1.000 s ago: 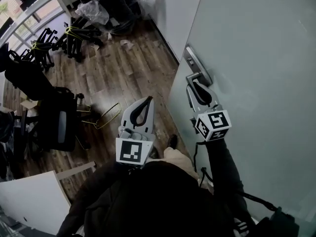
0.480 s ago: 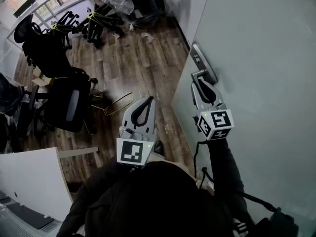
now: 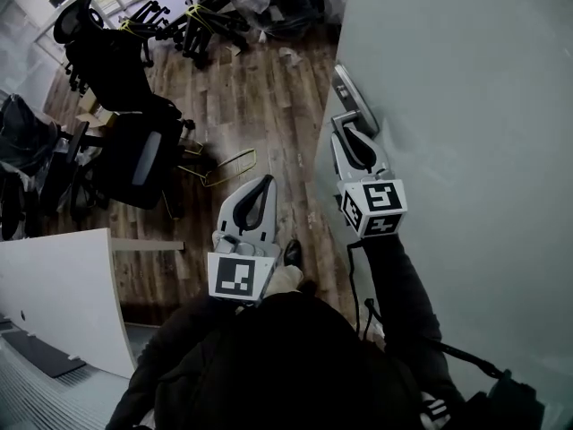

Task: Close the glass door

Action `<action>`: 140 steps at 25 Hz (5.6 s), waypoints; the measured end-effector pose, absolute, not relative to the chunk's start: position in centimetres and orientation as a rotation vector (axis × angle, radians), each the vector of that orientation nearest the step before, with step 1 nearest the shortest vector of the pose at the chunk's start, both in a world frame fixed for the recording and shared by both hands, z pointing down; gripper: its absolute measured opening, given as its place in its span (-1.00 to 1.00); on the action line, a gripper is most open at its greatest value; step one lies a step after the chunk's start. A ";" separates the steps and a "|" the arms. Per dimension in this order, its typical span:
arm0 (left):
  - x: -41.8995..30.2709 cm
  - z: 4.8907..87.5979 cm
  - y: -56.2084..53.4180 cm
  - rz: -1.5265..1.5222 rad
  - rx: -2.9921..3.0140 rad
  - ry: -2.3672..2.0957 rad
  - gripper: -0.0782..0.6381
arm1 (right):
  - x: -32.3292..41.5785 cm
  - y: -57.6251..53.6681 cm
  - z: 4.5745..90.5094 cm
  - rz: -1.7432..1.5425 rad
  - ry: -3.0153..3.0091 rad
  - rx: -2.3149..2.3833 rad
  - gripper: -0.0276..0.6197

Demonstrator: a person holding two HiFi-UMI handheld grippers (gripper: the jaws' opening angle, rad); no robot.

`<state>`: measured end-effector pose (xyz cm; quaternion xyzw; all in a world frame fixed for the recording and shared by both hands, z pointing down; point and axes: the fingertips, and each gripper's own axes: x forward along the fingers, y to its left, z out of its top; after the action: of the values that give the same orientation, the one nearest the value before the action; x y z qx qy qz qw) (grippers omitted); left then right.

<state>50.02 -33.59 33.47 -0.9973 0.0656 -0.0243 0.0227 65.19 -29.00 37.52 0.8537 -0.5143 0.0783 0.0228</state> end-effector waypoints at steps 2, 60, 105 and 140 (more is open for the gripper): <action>48.6 33.4 -33.4 -0.078 -3.082 0.234 -0.79 | 64.0 -29.5 37.5 0.247 -1.613 2.631 -0.70; 5.4 34.1 -34.6 -0.046 -3.011 0.886 -0.79 | 22.8 -38.4 38.3 0.215 -2.221 2.098 -0.71; -15.4 34.2 -22.7 -0.070 -2.862 1.236 -0.79 | -5.9 -30.9 38.7 0.179 -2.582 1.626 -0.71; -28.8 36.0 -15.3 -0.145 -2.852 1.318 -0.79 | -24.0 -19.9 39.7 0.146 -2.755 1.274 -0.70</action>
<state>-28.76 -15.30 35.98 -0.9068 0.4191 -0.0462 -0.0018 -23.96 -19.91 39.73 0.4187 -0.9054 0.0479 0.0512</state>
